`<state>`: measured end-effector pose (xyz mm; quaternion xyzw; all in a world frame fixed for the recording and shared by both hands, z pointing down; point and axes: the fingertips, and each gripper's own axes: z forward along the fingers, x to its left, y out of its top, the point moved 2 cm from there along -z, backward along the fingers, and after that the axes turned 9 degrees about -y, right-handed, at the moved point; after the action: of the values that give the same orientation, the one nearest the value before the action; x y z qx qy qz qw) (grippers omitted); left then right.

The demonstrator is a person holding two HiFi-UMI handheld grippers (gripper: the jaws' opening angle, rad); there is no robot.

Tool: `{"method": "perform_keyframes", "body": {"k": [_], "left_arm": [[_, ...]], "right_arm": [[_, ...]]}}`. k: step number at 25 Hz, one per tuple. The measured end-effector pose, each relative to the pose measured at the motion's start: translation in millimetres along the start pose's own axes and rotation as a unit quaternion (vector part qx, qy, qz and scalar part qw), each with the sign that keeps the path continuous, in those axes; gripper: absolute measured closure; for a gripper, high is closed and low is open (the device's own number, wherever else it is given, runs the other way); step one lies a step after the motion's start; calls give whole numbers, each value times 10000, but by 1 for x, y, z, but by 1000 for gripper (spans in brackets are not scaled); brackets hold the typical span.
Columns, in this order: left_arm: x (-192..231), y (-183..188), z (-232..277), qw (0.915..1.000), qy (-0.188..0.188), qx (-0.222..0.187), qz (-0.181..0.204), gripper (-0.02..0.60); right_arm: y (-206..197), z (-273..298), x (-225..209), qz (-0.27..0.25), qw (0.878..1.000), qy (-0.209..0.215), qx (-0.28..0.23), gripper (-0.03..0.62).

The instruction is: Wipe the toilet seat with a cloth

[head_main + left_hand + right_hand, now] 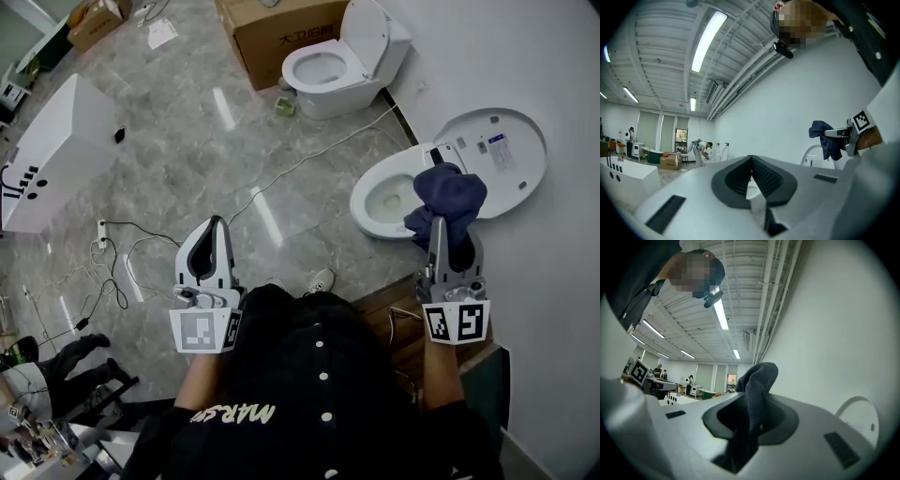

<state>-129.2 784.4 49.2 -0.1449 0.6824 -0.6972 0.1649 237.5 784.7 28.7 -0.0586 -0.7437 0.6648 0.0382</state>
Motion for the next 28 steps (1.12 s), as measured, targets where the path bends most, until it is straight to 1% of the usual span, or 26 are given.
{"method": "perform_keyframes", "body": {"k": [2, 6, 7, 9, 10, 14, 17, 22, 26, 28], "left_arm": [[-3, 1, 5, 10000, 14, -55, 41, 572], [-11, 2, 14, 9995, -85, -289, 50, 572], [-10, 0, 16, 9997, -73, -214, 66, 572], [-6, -7, 20, 10000, 9, 68, 58, 572], [-4, -8, 24, 9999, 29, 104, 29, 572], [5, -7, 48, 9998, -101, -153, 13, 572], [17, -9, 70, 9998, -115, -147, -7, 572], [39, -1, 112, 9991, -275, -306, 87, 572], [57, 10, 147, 9981, -366, -493, -18, 572], [68, 13, 159, 9978, -345, -563, -42, 572]], "right_arm": [[1, 7, -9, 9, 10000, 12, -39, 513], [-2, 20, -20, 69, 9999, -36, -76, 513], [-3, 21, -21, 98, 9999, -76, -89, 513], [-7, 25, -22, 144, 9997, -164, -74, 513], [-11, 27, -22, 163, 9997, -197, -48, 513], [-24, 41, -24, 252, 9992, -316, 46, 513], [-31, 56, -28, 297, 9986, -421, 75, 513], [-28, 94, -27, 230, 9983, -533, 31, 513], [-27, 130, -24, 158, 9984, -551, -3, 513], [-28, 144, -20, 134, 9984, -556, -2, 513]]}}
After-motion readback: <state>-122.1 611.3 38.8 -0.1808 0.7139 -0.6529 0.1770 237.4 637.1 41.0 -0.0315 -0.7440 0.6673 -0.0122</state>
